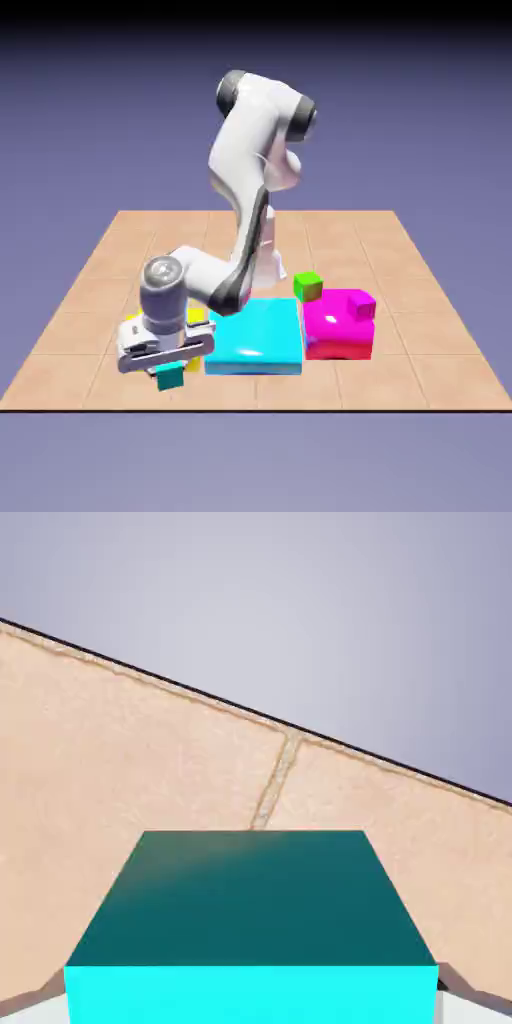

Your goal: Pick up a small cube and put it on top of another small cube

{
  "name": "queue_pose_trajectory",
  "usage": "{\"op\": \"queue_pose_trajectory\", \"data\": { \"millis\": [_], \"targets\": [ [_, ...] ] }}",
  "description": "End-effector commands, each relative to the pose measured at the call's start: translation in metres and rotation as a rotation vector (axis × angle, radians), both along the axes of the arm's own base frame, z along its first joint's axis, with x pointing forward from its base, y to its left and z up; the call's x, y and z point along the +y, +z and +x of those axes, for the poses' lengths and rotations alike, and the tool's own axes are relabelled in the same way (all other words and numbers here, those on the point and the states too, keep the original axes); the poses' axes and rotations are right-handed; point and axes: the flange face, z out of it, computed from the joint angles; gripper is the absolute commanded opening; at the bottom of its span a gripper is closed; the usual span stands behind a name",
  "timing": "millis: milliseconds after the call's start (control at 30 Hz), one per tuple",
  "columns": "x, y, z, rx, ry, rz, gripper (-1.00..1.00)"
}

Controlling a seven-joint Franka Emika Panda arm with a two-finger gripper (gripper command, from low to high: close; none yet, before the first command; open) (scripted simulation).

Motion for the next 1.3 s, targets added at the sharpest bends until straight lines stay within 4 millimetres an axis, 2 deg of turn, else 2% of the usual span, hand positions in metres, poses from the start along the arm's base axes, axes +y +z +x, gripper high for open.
{"op": "queue_pose_trajectory", "data": {
  "millis": [0, 167, 367, 700, 967, 1233, 1267],
  "targets": [
    [0.010, 0.003, -0.003, -0.007, -0.042, 0.022, -1.00],
    [0.062, 0.025, -0.020, -0.021, -0.237, 0.128, -1.00],
    [0.123, 0.062, -0.046, -0.007, -0.441, 0.216, -1.00],
    [0.208, 0.126, -0.111, 0.042, -0.733, 0.244, -1.00],
    [0.254, 0.157, -0.176, 0.054, -0.967, 0.159, -1.00],
    [0.275, 0.158, -0.241, 0.004, -1.245, 0.004, -1.00],
    [0.275, 0.158, -0.242, 0.002, -1.254, -0.001, -1.00]
  ]
}}
